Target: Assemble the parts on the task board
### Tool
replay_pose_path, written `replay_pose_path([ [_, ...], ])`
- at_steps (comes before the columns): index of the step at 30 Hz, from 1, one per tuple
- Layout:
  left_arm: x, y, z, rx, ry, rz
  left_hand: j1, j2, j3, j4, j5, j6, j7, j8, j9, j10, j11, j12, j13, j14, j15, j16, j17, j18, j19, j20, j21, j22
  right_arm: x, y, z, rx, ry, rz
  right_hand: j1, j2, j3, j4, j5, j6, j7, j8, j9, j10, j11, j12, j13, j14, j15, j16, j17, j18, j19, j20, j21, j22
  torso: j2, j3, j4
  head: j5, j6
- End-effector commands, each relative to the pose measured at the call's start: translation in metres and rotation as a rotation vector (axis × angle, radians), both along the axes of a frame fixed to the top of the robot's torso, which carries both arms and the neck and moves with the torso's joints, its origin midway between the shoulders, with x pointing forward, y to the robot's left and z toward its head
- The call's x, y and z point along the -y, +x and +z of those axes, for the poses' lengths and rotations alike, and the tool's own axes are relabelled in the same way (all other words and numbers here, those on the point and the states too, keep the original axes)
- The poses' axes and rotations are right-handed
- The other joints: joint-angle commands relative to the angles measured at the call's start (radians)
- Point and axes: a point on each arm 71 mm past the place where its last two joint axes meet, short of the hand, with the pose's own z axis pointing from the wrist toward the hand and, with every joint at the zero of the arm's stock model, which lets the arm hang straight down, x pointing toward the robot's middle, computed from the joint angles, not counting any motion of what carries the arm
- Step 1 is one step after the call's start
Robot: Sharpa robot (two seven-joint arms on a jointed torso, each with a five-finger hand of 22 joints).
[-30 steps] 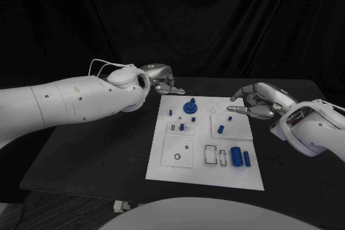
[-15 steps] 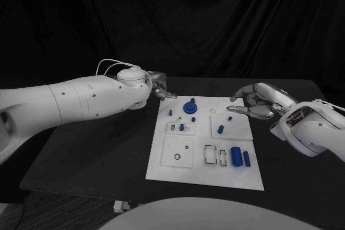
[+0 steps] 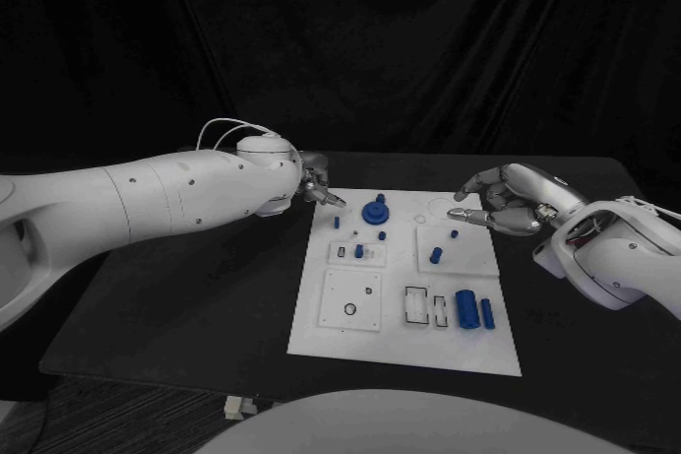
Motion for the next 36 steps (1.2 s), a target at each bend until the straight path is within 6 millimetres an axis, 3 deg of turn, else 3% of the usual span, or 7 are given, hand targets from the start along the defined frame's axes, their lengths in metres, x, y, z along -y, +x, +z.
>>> replay_pose_path([
  [1, 0.003, 0.000, 0.005, 0.062, -0.103, -0.026, -0.016, -0.009, -0.016, 0.000, -0.009, 0.018, 0.005, 0.002, -0.017, -0.037, 0.009, -0.104, -0.084, -0.007, 0.016, -0.014, 0.102, 0.021, -0.026, 0.007, -0.028, 0.160, 0.001, 0.000, -0.001, -0.007, -0.004, -0.009, 0.000, 0.009, 0.005, -0.002, 0.004, 0.007, -0.001, -0.005, -0.002, 0.103, 0.001, 0.004, 0.263, 0.104, 0.002, 0.000, 0.259, 0.017, 0.010, 0.002, -0.005, 0.199, -0.001, 0.0007, 0.0001, -0.002, 0.000],
  [13, -0.009, -0.001, 0.001, 0.010, -0.066, -0.015, -0.070, -0.091, 0.018, 0.004, -0.036, -0.090, 0.035, -0.002, -0.109, -0.203, 0.100, -0.597, -0.432, -0.611, 0.112, -0.510, -0.389, 0.100, -0.577, 0.071, -0.594, 0.022, 0.001, 0.001, -0.003, -0.008, -0.004, -0.011, 0.000, 0.011, 0.005, -0.002, 0.006, 0.008, -0.001, -0.005, -0.002, 0.103, 0.002, 0.004, 0.263, 0.102, 0.002, -0.003, 0.253, 0.018, 0.008, 0.002, -0.010, 0.197, -0.002, 0.0006, 0.0005, -0.002, 0.000],
  [16, -0.011, 0.000, 0.002, 0.022, -0.080, -0.023, -0.058, -0.067, 0.014, 0.004, -0.036, -0.111, 0.028, 0.045, -0.093, -0.225, 0.067, -0.283, -0.190, -0.537, 0.084, -0.325, -0.314, 0.111, -0.522, 0.070, -0.537, 0.041, 0.001, 0.001, -0.003, -0.008, -0.005, -0.012, 0.001, 0.011, 0.005, -0.002, 0.007, 0.008, -0.001, -0.005, -0.002, 0.103, 0.002, 0.004, 0.263, 0.102, 0.002, -0.004, 0.252, 0.018, 0.008, 0.002, -0.010, 0.197, -0.002, 0.0009, 0.0011, -0.003, 0.000],
  [18, -0.012, 0.001, 0.004, 0.040, -0.099, -0.033, 0.010, -0.043, 0.006, -0.006, -0.021, -0.110, 0.028, 0.139, -0.048, 0.073, 0.042, 0.323, 0.307, -0.212, 0.061, -0.018, -0.015, 0.088, -0.376, 0.057, -0.355, 0.082, 0.001, 0.001, -0.003, -0.008, -0.005, -0.013, 0.001, 0.012, 0.006, -0.002, 0.007, 0.008, -0.001, -0.005, -0.002, 0.103, 0.002, 0.004, 0.263, 0.101, 0.001, -0.005, 0.250, 0.018, 0.007, 0.002, -0.012, 0.197, -0.002, 0.0006, 0.0006, -0.002, 0.000],
  [20, -0.013, 0.002, 0.006, 0.064, -0.123, -0.049, 0.048, -0.029, -0.005, -0.002, -0.009, -0.108, 0.019, 0.246, 0.020, 0.404, 0.031, 0.614, 0.587, 0.104, 0.053, 0.130, 0.263, 0.069, -0.285, 0.050, -0.234, 0.109, 0.001, 0.001, -0.003, -0.008, -0.005, -0.013, 0.001, 0.012, 0.006, -0.002, 0.007, 0.008, -0.001, -0.005, -0.002, 0.103, 0.002, 0.004, 0.263, 0.101, 0.001, -0.005, 0.250, 0.018, 0.007, 0.002, -0.012, 0.197, -0.002, 0.0004, 0.0004, -0.001, 0.000],
  [26, -0.013, 0.003, 0.005, 0.059, -0.122, -0.054, 0.042, -0.023, -0.015, 0.002, -0.011, -0.094, -0.027, 0.460, 0.189, 0.404, -0.002, 0.614, 0.587, 0.104, 0.019, 0.130, 0.263, -0.021, 0.097, 0.019, 0.166, 0.231, 0.001, 0.001, -0.003, -0.009, -0.006, -0.011, 0.001, 0.013, 0.005, -0.002, 0.007, 0.008, -0.001, -0.005, -0.002, 0.103, 0.001, 0.004, 0.263, 0.100, 0.001, -0.007, 0.247, 0.019, 0.006, 0.002, -0.014, 0.196, -0.001, 0.0005, 0.0003, 0.001, 0.000],
  [36, -0.011, 0.004, -0.003, -0.059, -0.031, -0.043, -0.124, -0.055, 0.005, 0.004, -0.054, -0.037, -0.040, 0.408, 0.189, 0.404, -0.025, 0.614, 0.587, 0.104, -0.005, 0.130, 0.263, -0.047, 0.180, -0.008, 0.245, 0.263, 0.001, 0.002, -0.004, -0.011, -0.006, -0.012, -0.006, 0.019, 0.003, 0.000, 0.010, 0.007, -0.001, -0.006, -0.004, 0.103, 0.001, 0.004, 0.263, 0.101, 0.001, -0.006, 0.248, 0.019, 0.006, 0.002, -0.015, 0.196, 0.000, 0.0007, 0.0003, 0.002, 0.000],
])
